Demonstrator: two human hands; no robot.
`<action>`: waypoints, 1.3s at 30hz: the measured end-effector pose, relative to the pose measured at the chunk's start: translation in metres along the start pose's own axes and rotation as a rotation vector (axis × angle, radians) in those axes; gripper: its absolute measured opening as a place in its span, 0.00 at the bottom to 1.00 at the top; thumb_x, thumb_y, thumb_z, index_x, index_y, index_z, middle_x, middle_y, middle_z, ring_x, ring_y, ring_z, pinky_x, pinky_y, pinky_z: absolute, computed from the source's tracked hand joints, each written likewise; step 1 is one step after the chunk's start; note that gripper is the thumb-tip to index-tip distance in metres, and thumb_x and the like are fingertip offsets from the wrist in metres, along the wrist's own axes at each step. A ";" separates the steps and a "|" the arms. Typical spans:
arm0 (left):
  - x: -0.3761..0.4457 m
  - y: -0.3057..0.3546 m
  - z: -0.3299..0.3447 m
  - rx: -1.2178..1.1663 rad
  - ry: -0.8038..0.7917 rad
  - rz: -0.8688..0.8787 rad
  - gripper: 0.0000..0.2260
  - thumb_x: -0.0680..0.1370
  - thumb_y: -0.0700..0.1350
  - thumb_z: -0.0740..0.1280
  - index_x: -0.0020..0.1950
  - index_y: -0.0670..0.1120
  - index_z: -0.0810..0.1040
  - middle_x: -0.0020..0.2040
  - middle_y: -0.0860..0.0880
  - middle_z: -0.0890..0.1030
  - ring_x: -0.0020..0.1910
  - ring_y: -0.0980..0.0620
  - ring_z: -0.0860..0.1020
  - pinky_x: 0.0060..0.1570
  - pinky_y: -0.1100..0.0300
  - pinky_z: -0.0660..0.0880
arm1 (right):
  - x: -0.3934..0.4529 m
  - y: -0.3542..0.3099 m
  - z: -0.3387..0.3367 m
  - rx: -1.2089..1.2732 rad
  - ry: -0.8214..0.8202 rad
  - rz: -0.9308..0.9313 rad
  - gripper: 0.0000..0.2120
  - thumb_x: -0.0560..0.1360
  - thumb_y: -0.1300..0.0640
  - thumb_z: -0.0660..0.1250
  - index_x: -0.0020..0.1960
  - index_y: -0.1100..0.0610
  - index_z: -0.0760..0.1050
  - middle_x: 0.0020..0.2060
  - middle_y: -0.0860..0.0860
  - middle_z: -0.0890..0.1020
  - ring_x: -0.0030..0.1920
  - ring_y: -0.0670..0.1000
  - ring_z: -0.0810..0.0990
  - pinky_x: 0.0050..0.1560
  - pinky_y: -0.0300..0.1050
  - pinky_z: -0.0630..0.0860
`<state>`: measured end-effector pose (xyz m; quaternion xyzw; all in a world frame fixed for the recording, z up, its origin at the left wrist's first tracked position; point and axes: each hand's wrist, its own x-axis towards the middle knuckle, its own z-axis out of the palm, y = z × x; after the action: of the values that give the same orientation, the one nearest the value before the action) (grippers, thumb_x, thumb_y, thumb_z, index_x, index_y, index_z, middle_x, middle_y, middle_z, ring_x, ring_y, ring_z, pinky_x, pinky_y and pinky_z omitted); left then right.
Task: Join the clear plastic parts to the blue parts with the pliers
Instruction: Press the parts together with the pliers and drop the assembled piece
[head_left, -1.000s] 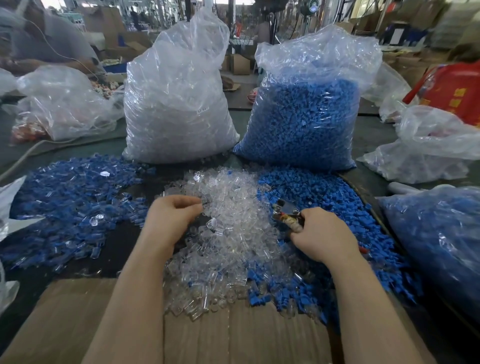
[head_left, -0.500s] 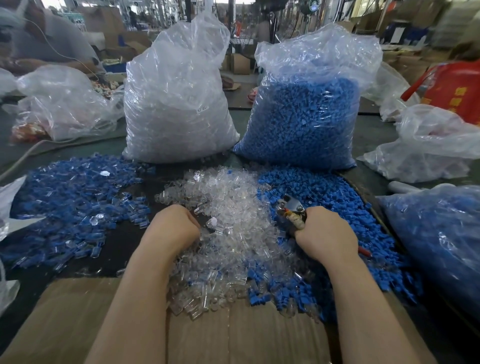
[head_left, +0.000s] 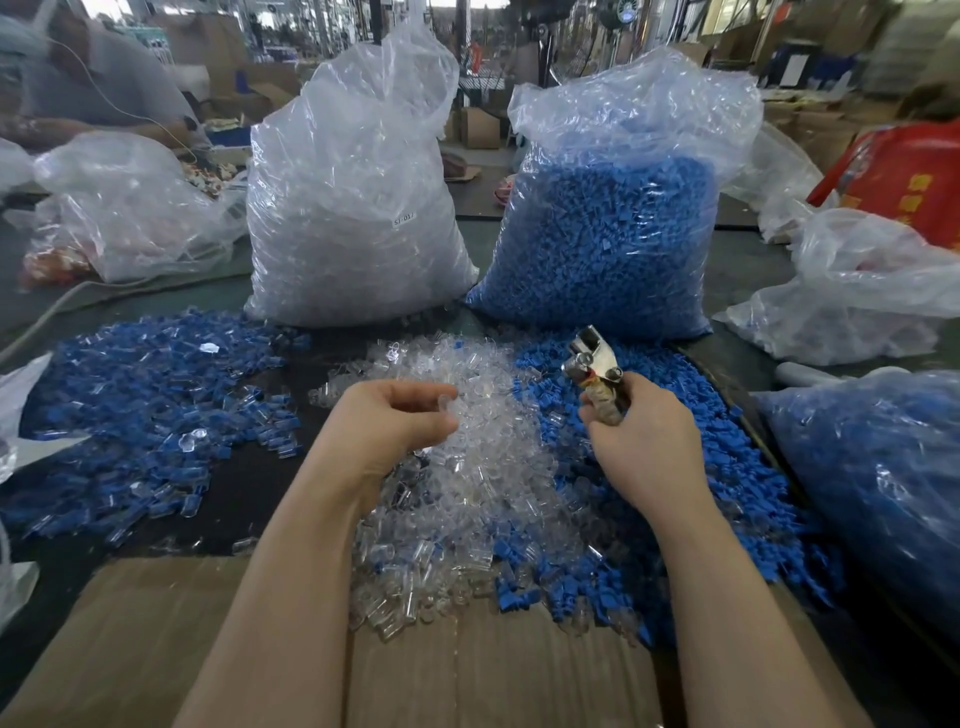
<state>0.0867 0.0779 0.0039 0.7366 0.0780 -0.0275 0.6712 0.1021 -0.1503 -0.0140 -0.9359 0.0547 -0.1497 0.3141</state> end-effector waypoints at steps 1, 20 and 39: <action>0.000 0.001 0.003 -0.046 -0.008 0.008 0.11 0.70 0.33 0.76 0.48 0.46 0.86 0.41 0.48 0.86 0.43 0.52 0.84 0.46 0.62 0.81 | 0.000 -0.001 0.000 0.043 0.000 0.002 0.03 0.77 0.51 0.67 0.48 0.50 0.75 0.39 0.46 0.79 0.39 0.50 0.76 0.37 0.47 0.71; -0.015 0.012 0.060 -0.417 0.089 0.046 0.05 0.73 0.33 0.73 0.47 0.40 0.83 0.38 0.44 0.86 0.38 0.52 0.85 0.38 0.65 0.81 | -0.014 -0.027 0.002 0.613 0.000 -0.175 0.09 0.74 0.54 0.73 0.40 0.45 0.76 0.32 0.36 0.80 0.33 0.37 0.77 0.34 0.31 0.71; -0.023 0.016 0.075 -0.067 0.260 0.320 0.08 0.71 0.38 0.76 0.39 0.51 0.84 0.35 0.54 0.85 0.36 0.56 0.84 0.41 0.58 0.82 | -0.018 -0.032 0.002 0.578 0.034 -0.147 0.03 0.76 0.54 0.71 0.44 0.52 0.78 0.34 0.48 0.81 0.36 0.49 0.79 0.39 0.57 0.79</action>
<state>0.0713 0.0002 0.0155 0.7144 0.0466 0.1774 0.6753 0.0857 -0.1205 -0.0008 -0.8064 -0.0529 -0.1969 0.5552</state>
